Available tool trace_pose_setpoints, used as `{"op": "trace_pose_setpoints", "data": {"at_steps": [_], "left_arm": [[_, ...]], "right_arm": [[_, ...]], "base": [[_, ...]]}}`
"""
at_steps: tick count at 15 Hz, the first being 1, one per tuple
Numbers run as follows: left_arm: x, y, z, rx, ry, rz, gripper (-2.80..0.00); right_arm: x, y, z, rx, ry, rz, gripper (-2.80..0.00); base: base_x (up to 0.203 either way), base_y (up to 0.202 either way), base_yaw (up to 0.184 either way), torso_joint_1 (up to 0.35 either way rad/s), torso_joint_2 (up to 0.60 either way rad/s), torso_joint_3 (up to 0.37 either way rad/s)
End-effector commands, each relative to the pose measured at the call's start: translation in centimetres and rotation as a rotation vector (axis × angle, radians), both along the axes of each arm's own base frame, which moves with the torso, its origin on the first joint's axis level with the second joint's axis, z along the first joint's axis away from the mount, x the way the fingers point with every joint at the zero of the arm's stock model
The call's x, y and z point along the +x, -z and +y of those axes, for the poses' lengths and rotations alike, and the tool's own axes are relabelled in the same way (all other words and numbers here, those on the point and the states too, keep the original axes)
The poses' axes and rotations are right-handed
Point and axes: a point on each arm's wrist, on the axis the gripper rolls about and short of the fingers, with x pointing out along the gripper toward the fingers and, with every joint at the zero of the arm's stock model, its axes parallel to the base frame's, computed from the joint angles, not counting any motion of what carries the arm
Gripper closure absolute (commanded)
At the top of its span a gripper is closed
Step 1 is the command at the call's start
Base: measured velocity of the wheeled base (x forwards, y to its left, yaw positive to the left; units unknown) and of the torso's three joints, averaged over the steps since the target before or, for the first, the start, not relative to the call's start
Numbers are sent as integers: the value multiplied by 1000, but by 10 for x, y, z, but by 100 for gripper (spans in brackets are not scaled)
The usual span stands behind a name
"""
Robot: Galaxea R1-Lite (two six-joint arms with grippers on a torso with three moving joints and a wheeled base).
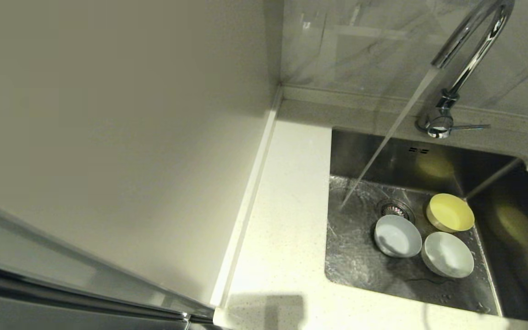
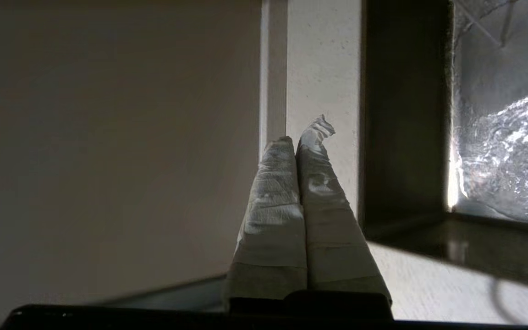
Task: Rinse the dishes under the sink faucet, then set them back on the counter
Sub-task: Turn off the faucet
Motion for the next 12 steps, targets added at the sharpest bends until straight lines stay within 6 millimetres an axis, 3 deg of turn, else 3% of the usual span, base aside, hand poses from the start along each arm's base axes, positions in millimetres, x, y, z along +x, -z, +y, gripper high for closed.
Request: {"op": "trace_pose_setpoints", "data": {"at_steps": [1,5,8,10,12], "left_arm": [[0,0,0,-1,1,-3,0],[0,0,0,-1,-1,-3,0],[0,0,0,-1,0,-3,0],[0,0,0,-1,0,-5,0],[0,0,0,-1,0,-3,0]], "right_arm": [[56,13,-7,36,39,109,0],[120,40,-30,-352,201,117,0],[155,38,-37,-323,290,152,0],[172,46,-40,-320,323,187,0],[187,43,-43,-384,384,122,0]], "base": [[0,0,0,0,0,0],[0,0,0,0,0,0],[0,0,0,0,0,0],[0,0,0,0,0,0],[0,0,0,0,0,0]]}}
